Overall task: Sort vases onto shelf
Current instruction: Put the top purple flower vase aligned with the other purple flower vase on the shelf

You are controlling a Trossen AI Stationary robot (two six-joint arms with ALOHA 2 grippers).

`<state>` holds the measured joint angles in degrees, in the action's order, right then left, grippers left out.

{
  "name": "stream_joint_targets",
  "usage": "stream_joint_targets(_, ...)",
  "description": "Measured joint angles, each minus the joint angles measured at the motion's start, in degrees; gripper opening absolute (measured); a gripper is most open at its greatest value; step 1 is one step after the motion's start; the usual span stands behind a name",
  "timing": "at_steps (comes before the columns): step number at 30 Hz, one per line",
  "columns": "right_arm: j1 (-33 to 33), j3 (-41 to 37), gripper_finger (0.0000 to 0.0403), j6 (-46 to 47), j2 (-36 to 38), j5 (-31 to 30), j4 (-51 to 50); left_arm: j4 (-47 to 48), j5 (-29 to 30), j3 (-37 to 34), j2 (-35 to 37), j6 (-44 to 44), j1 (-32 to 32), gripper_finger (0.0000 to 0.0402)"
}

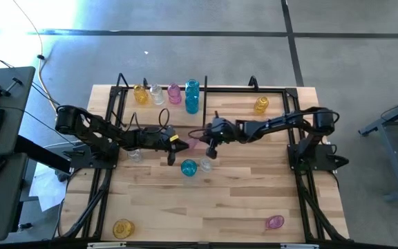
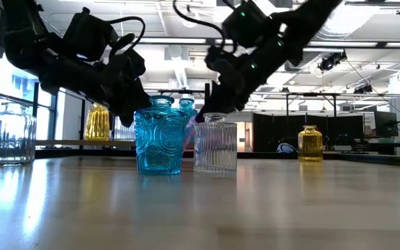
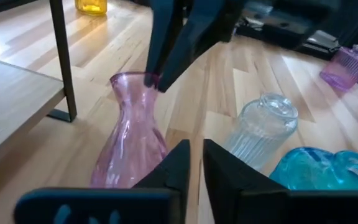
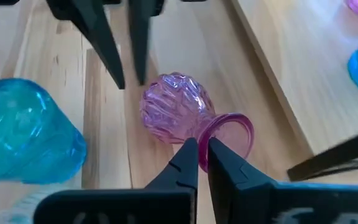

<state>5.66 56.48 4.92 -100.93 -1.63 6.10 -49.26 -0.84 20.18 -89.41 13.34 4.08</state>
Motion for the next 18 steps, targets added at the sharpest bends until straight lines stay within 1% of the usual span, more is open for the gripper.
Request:
stream_joint_targets(5,-1.43,7.78,0.0000,-4.13,-1.28,-1.34,-8.68,1.11,3.60,0.01,0.00,-0.65,-0.52,0.0091)
stream_joint_targets(7,-1.75,9.58,0.0000,-5.29,-1.63,-1.37,-10.23,1.47,5.19,0.00,0.00,-1.44,-0.98,0.0112)
stream_joint_targets(14,-2.58,11.19,0.0000,-7.81,-1.63,-1.57,-11.01,1.82,6.79,0.02,0.00,-1.49,-2.05,0.0181)
stream_joint_targets(18,-2.78,11.20,0.0000,-7.96,-1.63,-1.57,-11.03,1.88,9.29,0.01,0.04,-1.49,-2.03,0.0205)
